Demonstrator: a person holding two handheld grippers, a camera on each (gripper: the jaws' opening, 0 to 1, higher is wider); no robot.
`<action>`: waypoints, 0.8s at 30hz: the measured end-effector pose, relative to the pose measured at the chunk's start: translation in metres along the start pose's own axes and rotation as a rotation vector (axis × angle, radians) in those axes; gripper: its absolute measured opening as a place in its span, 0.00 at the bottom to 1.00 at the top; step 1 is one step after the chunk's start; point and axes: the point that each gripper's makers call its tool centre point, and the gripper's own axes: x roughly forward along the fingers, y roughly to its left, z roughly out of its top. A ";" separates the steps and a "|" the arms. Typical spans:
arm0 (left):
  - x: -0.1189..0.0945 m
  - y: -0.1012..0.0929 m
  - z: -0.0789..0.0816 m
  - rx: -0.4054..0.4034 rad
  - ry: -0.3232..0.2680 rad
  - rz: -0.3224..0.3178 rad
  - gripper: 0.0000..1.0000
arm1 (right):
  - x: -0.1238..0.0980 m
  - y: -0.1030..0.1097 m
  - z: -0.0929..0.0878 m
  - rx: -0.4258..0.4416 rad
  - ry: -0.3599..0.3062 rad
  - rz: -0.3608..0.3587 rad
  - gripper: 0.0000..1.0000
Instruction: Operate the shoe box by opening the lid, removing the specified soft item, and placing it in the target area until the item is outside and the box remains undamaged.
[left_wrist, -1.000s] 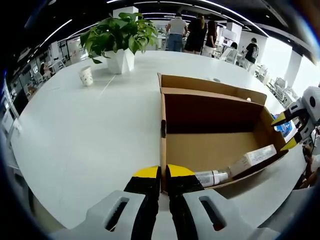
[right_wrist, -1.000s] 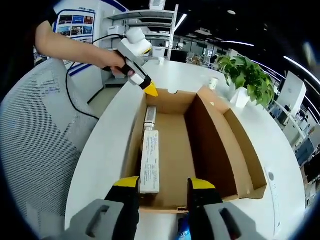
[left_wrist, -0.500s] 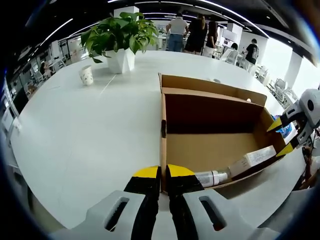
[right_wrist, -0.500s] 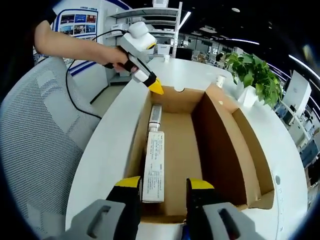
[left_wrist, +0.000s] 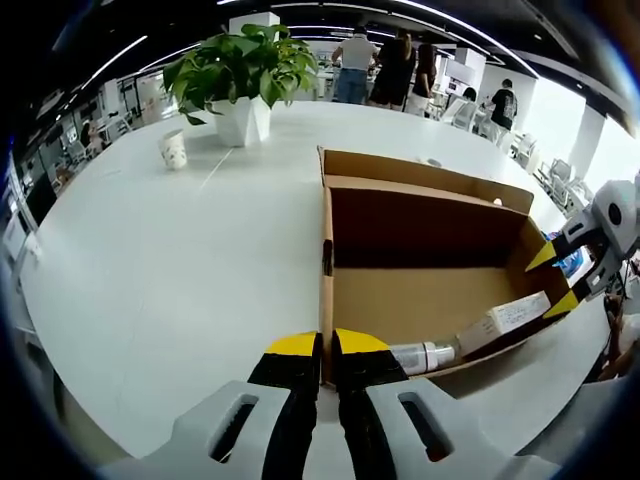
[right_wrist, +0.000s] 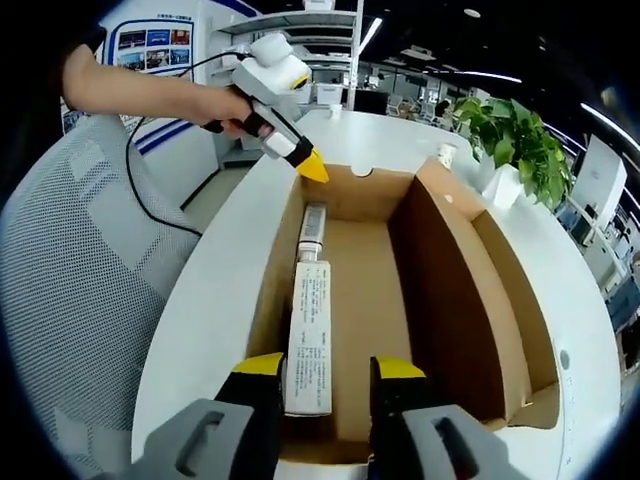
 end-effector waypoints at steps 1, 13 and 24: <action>0.000 0.000 0.000 0.000 0.000 0.000 0.03 | 0.001 -0.001 -0.001 -0.001 0.003 0.002 0.30; 0.011 0.010 0.003 -0.003 0.000 -0.003 0.03 | 0.009 0.008 -0.006 -0.019 0.042 0.030 0.21; 0.011 0.009 0.002 -0.010 -0.002 -0.003 0.03 | 0.010 0.007 -0.007 -0.035 0.053 0.028 0.15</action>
